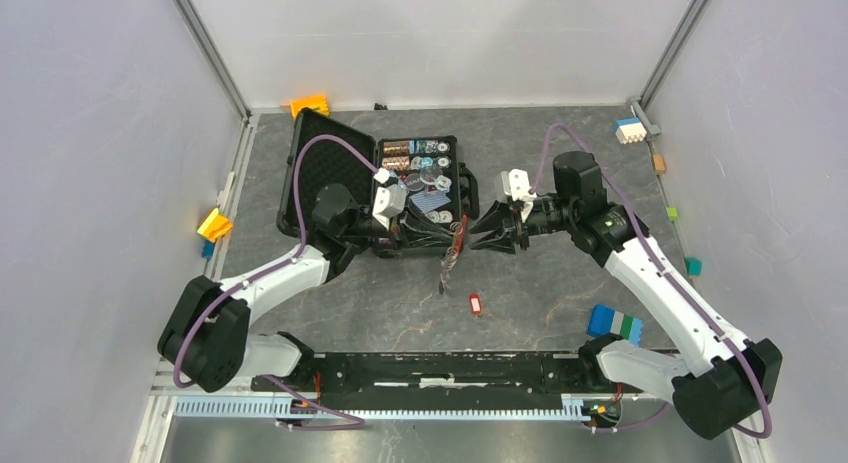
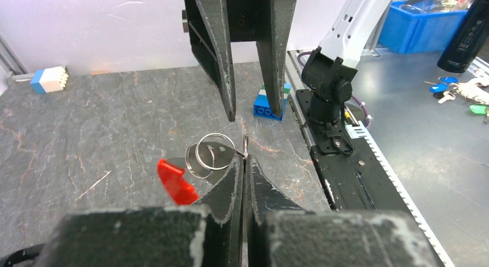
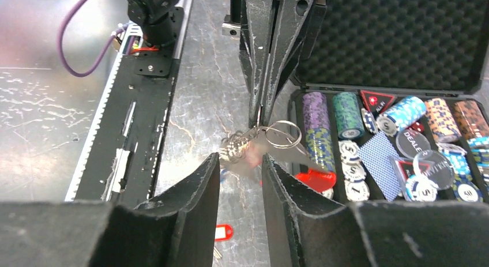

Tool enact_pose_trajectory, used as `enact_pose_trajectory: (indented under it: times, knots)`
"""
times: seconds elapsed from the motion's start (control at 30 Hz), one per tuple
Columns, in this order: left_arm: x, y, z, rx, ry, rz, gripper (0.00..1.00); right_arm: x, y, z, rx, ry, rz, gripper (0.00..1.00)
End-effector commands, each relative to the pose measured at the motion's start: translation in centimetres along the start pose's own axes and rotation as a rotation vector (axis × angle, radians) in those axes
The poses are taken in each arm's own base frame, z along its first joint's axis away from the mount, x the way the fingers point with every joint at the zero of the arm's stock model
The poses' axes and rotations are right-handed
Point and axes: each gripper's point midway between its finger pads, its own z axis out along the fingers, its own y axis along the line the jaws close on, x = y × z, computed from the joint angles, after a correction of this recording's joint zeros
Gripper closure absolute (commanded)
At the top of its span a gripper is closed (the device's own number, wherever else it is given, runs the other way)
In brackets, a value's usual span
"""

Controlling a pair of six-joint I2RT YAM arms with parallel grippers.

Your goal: Put the keys on the keyring

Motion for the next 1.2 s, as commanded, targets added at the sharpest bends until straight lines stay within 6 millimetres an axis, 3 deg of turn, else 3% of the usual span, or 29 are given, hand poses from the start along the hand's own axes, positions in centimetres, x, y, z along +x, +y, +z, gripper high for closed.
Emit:
enact_pose_trajectory:
  times: [0.0,0.67,1.17]
  knots:
    - [-2.6,-1.1,0.1,0.043,-0.08,0.059,0.98,-0.7,0.9,0.3,-0.082,-0.057,-0.015,0.63]
    - [-1.8,-2.3,0.8,0.099,-0.097,0.044,0.98,-0.8,1.7,2.0,-0.16,-0.063,-0.004,0.7]
    - [0.4,-5.3,-0.1,0.285,-0.075,0.23,0.98,-0.3,3.4,2.0,-0.239,-0.08,-0.001,0.72]
